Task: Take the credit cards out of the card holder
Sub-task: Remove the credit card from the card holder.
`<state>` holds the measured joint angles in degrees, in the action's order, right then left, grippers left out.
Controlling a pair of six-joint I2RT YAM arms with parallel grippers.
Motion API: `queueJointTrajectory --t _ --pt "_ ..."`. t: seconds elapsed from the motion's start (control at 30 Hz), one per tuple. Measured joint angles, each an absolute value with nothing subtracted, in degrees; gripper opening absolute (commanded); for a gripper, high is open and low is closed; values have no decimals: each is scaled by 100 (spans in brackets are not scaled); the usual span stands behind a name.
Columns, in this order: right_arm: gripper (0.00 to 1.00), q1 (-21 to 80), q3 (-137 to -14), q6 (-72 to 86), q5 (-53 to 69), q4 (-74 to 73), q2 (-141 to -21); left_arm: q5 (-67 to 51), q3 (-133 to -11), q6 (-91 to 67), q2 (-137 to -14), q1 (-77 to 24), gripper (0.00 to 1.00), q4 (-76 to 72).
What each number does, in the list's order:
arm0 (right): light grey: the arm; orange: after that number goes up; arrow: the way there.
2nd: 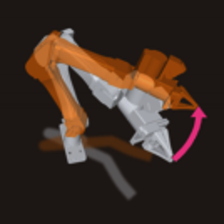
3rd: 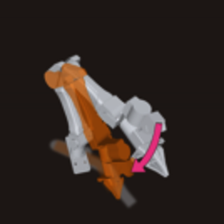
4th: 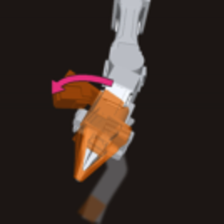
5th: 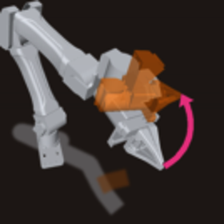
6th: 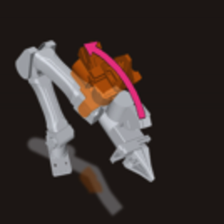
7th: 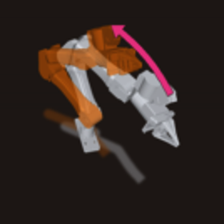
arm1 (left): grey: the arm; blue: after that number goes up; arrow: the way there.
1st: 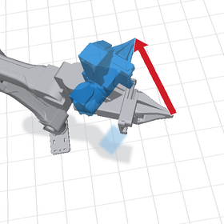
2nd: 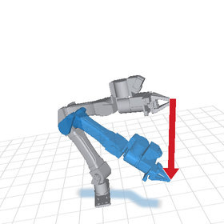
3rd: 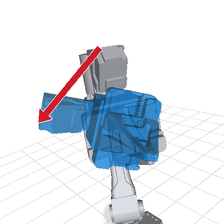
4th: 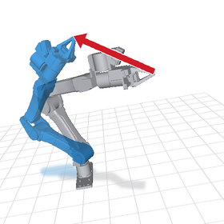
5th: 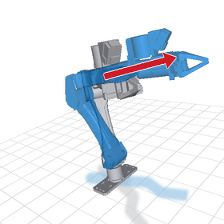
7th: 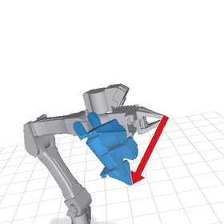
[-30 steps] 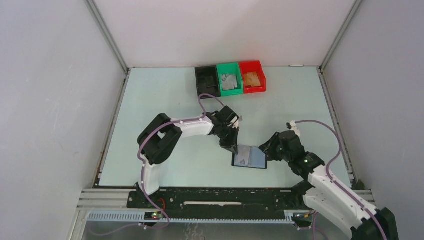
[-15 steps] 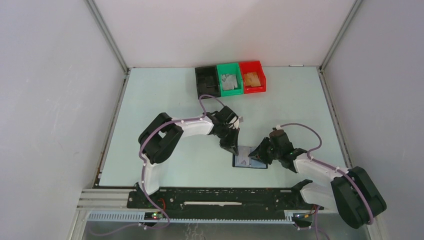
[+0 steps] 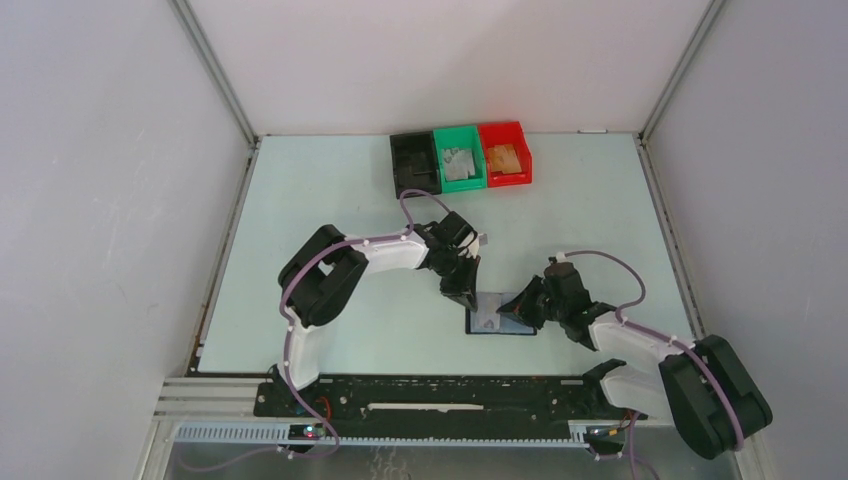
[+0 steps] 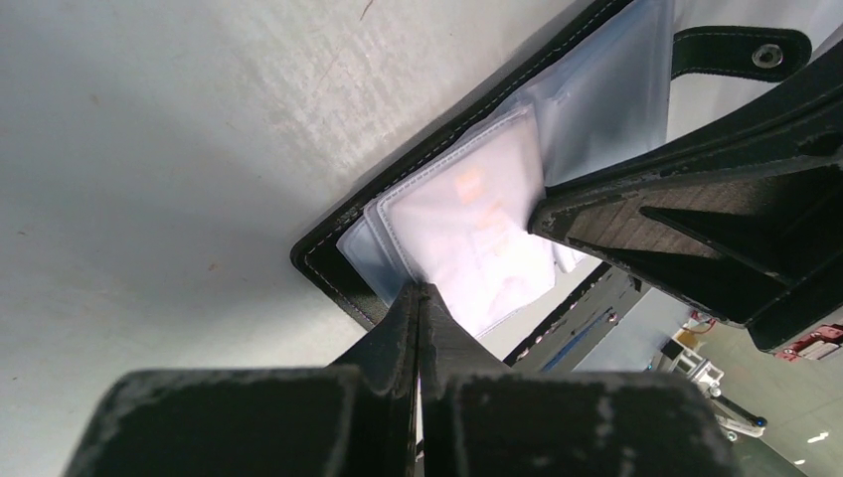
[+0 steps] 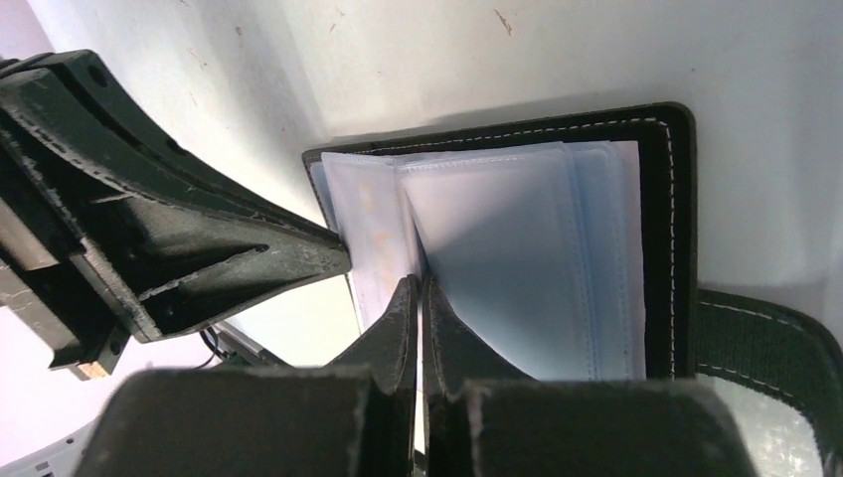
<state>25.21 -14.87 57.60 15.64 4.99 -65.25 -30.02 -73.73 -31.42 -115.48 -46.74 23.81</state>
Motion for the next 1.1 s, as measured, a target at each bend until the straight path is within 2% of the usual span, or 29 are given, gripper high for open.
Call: queueJointTrajectory --t 0.23,0.3,0.37,0.47,0.63,0.8,1.0,1.1 --pt "0 2359 -1321 5756 1575 349 -6040 -3006 -7373 -3144 -11563 -4707 0 2349" --pt "18 2270 -1264 5747 1601 294 -5970 -3017 -7373 -3144 -11574 -4727 0 2335" --pt "25 2211 -1249 5734 1623 228 -5961 -3015 -7373 -3142 -11574 -4735 0 2340" --pt "26 2187 -1249 5649 1601 25 -5902 -3020 -7373 -3140 -11574 -4735 0 2342" --pt "21 2182 -1297 5557 1380 -541 -5380 -3020 -7373 -3124 -11574 -4737 0 2342" --pt "23 2058 -1441 5492 917 -1249 -4797 -3022 -7373 -3105 -11561 -4740 1 2344" --pt "26 1592 -1448 5290 679 -1721 -4692 -2845 -7373 -3127 -11389 -4766 23 2412" --pt "25 1498 -1472 5247 714 -1732 -4818 -2681 -7373 -3157 -11218 -4779 27 2432"
